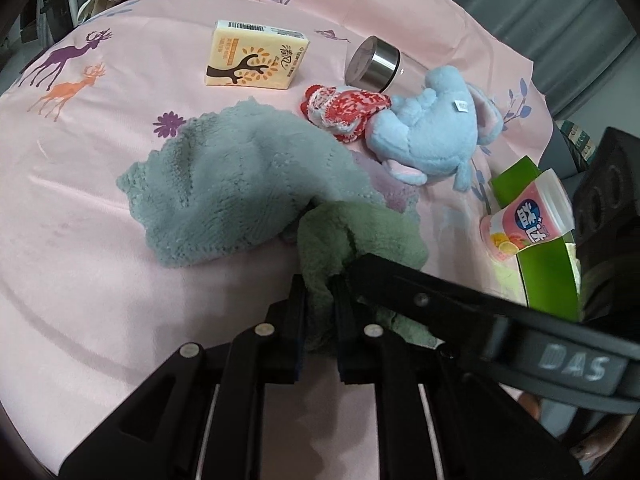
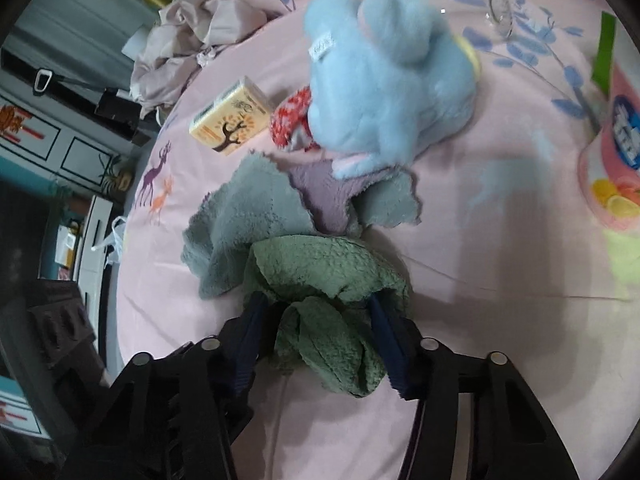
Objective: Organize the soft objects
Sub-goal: 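Grasp the green towel with the right gripper and lift, then carry the green towel with the right gripper over the green box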
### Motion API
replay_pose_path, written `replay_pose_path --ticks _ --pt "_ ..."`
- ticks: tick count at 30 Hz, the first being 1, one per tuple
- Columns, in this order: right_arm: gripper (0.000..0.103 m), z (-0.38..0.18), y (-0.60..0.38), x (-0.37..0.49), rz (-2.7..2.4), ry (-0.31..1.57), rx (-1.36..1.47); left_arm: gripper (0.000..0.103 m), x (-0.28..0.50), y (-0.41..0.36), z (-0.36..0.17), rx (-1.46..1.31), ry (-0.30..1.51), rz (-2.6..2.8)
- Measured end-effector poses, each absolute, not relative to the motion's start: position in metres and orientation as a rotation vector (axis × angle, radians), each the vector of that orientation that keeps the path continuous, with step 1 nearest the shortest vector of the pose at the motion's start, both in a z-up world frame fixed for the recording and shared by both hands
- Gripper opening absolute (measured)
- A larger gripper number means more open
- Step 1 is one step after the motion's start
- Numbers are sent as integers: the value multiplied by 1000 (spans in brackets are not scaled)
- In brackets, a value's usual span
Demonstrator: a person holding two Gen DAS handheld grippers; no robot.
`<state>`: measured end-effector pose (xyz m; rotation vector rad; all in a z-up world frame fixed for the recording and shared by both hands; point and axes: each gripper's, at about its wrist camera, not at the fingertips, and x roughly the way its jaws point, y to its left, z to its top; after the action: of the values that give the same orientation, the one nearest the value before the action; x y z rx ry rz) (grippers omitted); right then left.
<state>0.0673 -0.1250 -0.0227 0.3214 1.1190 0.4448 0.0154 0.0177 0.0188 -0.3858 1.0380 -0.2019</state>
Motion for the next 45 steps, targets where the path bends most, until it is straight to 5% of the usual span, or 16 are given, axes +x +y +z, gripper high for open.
replay_pose_path --ticks 4,10,30,45 --pt "29 -28 -123 69 513 1133 378 5 17 17 19 -388 1029 -209" --pt "23 -21 -123 64 561 1105 410 4 14 17 26 -385 996 -206" --pt "23 96 -152 11 628 706 321 4 -19 -17 135 -271 689 -287" --pt "23 123 -229 -5 542 562 445 4 -14 -87 174 -146 617 -377"
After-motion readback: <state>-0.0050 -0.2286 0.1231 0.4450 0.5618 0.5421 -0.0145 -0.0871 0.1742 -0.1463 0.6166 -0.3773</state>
